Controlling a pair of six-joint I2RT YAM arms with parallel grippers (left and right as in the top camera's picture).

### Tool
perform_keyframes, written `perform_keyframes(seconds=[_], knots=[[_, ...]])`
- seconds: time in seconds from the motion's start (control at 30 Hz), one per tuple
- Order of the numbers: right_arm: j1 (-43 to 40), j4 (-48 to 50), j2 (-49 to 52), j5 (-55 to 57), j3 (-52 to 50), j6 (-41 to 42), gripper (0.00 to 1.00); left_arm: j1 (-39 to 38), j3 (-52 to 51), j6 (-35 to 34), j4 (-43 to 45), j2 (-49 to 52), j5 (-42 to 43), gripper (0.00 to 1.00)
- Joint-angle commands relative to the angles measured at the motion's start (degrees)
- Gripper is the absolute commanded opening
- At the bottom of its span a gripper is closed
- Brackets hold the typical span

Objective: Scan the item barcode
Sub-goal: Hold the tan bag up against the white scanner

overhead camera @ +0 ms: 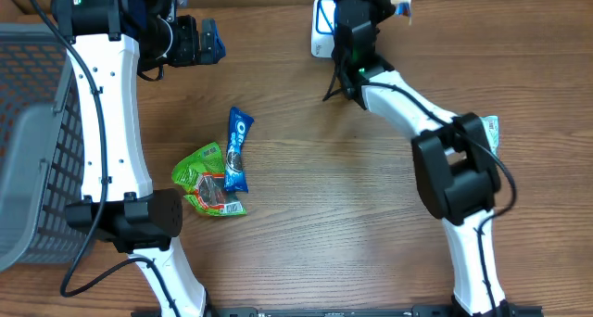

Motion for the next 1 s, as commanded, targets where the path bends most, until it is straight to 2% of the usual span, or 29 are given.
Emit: perform_keyframes(seconds=[0.0, 0.17, 0.7, 0.97], knots=[[-1.0, 1.7, 2.5, -1.6, 0.4, -7.8, 0.04, -0.4, -0.2, -0.9, 0.1, -0.3, -0.1, 1.00], [-1.6, 4.8, 5.7, -5.9, 0.4, -8.6, 0.04, -0.4, -0.2, -0.9, 0.1, -0.3, -0.1, 1.00], [-2.6, 7.5, 6.8, -11.6, 0.4, -11.7, 0.04, -0.4, -0.2, -0.9, 0.1, -0.3, -0.1, 1.00], [-3.1, 7.5, 6.8, -13.1, 0.4, -9.3, 0.04, -0.4, -0.2, -0.9, 0.1, -0.3, -0.1, 1.00]])
